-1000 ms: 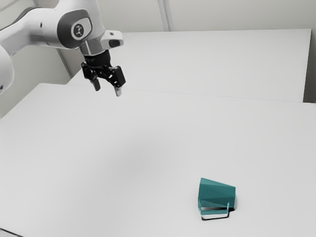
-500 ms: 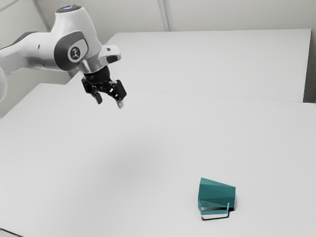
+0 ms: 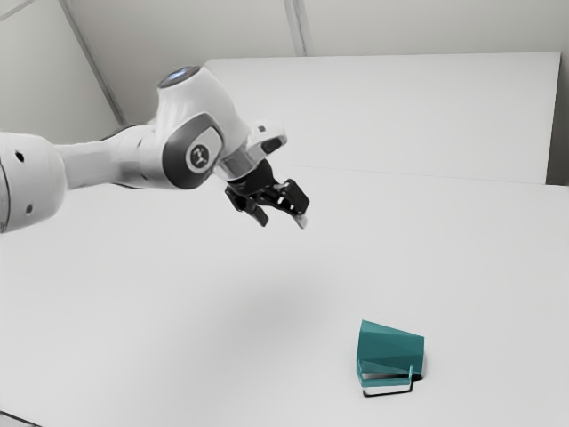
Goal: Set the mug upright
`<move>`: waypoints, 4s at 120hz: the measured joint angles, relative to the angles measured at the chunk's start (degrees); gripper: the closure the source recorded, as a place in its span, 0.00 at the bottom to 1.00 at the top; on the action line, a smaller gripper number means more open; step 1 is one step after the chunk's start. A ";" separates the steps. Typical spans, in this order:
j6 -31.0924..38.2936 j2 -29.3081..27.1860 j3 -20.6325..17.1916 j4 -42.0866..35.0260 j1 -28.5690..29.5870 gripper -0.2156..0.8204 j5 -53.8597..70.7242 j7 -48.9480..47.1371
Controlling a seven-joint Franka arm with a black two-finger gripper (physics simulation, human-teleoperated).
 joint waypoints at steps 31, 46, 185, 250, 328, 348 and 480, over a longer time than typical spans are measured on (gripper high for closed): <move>5.94 4.94 -4.22 -0.34 0.36 0.21 -2.83 -2.81; 9.73 6.82 -4.72 -0.35 -0.15 0.21 -4.58 -3.97; 19.04 1.57 -14.59 -15.25 -5.89 0.22 -10.38 -12.33; 25.77 7.03 -14.71 -12.76 -8.92 0.22 -10.25 -15.05; 26.45 6.98 -16.02 -8.49 -10.66 0.73 -9.14 -16.35; 25.67 6.98 -16.33 -7.76 -10.74 0.88 -8.76 -16.52; -8.48 -3.54 -4.89 -4.17 1.07 0.97 8.78 -21.44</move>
